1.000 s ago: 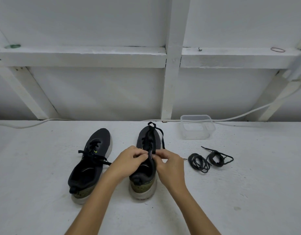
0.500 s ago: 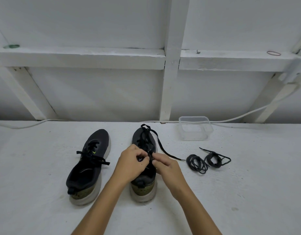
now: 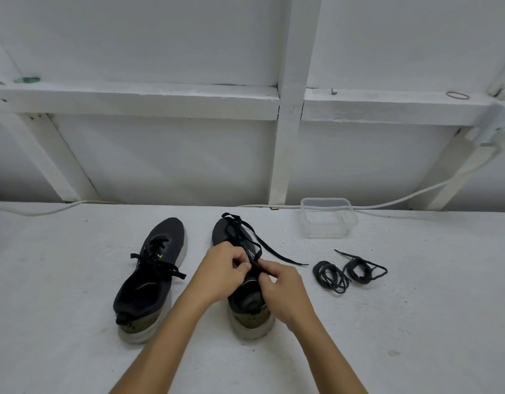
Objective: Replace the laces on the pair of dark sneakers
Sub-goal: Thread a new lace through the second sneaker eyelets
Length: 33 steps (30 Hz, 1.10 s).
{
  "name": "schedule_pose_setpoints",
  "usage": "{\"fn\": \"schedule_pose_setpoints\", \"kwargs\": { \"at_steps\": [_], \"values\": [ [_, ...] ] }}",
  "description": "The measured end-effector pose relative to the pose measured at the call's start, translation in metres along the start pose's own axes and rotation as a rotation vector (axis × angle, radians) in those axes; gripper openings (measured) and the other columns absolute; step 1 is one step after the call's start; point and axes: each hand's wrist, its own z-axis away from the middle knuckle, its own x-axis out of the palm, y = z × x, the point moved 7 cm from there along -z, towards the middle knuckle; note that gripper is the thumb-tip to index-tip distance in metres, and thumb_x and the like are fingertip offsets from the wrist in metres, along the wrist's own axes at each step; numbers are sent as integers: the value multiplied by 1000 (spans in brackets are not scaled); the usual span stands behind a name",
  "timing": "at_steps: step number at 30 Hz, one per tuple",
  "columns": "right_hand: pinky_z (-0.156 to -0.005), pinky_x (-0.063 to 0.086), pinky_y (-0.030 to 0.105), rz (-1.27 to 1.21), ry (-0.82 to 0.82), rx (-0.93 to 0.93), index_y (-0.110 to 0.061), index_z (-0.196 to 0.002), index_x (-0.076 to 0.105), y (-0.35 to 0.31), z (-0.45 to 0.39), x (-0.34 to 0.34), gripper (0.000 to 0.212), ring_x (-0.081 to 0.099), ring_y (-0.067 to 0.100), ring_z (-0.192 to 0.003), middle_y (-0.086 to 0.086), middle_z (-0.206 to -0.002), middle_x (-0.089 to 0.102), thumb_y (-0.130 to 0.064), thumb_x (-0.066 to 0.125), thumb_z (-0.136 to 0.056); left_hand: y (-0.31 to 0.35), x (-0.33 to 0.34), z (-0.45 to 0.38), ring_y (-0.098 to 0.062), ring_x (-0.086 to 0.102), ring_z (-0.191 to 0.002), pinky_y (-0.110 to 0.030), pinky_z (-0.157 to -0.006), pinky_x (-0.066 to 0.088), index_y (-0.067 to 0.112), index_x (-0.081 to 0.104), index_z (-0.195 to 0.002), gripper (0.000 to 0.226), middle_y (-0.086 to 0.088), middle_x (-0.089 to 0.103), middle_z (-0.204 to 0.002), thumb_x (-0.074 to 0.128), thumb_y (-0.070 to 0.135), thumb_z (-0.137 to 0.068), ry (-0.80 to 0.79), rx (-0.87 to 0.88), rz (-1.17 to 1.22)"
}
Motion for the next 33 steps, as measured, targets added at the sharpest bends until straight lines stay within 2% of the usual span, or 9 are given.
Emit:
{"fn": "schedule_pose_setpoints", "kwargs": {
  "at_steps": [4, 7, 11, 14, 18, 23, 26, 29, 33],
  "values": [
    [-89, 59, 30, -17, -4, 16, -57, -96, 72, 0, 1, -1, 51, 70, -2, -95, -25, -97, 75, -10, 51, -92, -3, -2, 1, -5, 60, -84, -13, -70, 41, 31, 66, -73, 19, 13, 57, -95, 69, 25, -91, -71, -11, 74],
    [-92, 58, 38, -50, 7, 57, -42, -106, 78, 2, -3, -7, 48, 71, 4, -94, -17, -96, 77, -6, 49, -92, -13, -10, 5, -6, 65, -89, -25, -81, 51, 27, 71, -73, 18, 16, 64, -99, 71, 21, -90, -190, -88, 393],
    [-87, 60, 36, 12, -84, 127, -36, -108, 78, -3, -5, 0, 41, 73, 7, -88, -14, -92, 77, -13, 51, -88, -12, -22, 13, 3, 65, -97, -21, -82, 50, 28, 69, -81, 17, 25, 69, -109, 63, 25, -96, -180, -67, 453],
    [-73, 61, 27, 96, -129, 178, -33, -96, 75, -12, -8, 8, 20, 72, 7, -80, -11, -84, 76, -38, 64, -81, -1, -31, 13, 3, 61, -94, -17, -79, 45, 30, 69, -86, 13, 21, 72, -102, 62, 28, -97, -7, 1, 283],
    [-50, 41, 8, 215, -95, 168, -33, -90, 63, -16, -7, 21, 34, 64, -1, -73, -16, -81, 68, -56, 78, -71, 9, -36, 8, -5, 63, -87, -26, -78, 51, 31, 67, -90, 12, 13, 72, -90, 59, 34, -98, 8, 35, 194],
    [-57, 48, 19, 304, -12, 180, -28, -94, 62, -13, -11, 23, 34, 62, 4, -73, -15, -81, 63, -48, 79, -72, 6, -30, 11, -12, 72, -96, -31, -90, 52, 16, 56, -91, 21, 1, 77, -94, 44, 24, -107, -91, -59, 740],
    [-51, 43, 17, 276, -1, 198, -28, -86, 63, -10, -10, 21, 26, 63, 5, -68, -14, -77, 65, -46, 77, -74, -9, -50, 9, -15, 60, -59, -36, -75, 57, 14, 49, -82, 25, 2, 57, -65, 41, 18, -106, 119, -124, 1253],
    [-49, 40, 15, 239, 14, 193, -30, -81, 63, -9, -9, 20, 24, 63, 3, -66, -15, -74, 66, -47, 78, -72, -18, -66, 8, -10, 48, -52, -25, -64, 48, 28, 51, -74, 24, 8, 50, -58, 49, 28, -98, 237, -51, 557],
    [-51, 43, 14, 211, 4, 182, -30, -81, 65, -10, -8, 19, 22, 63, 0, -66, -16, -73, 67, -47, 77, -73, 3, -30, 1, -4, 51, -70, -23, -66, 39, 29, 65, -83, 15, 12, 56, -77, 65, 41, -93, -51, 84, -174]
  ]
}}
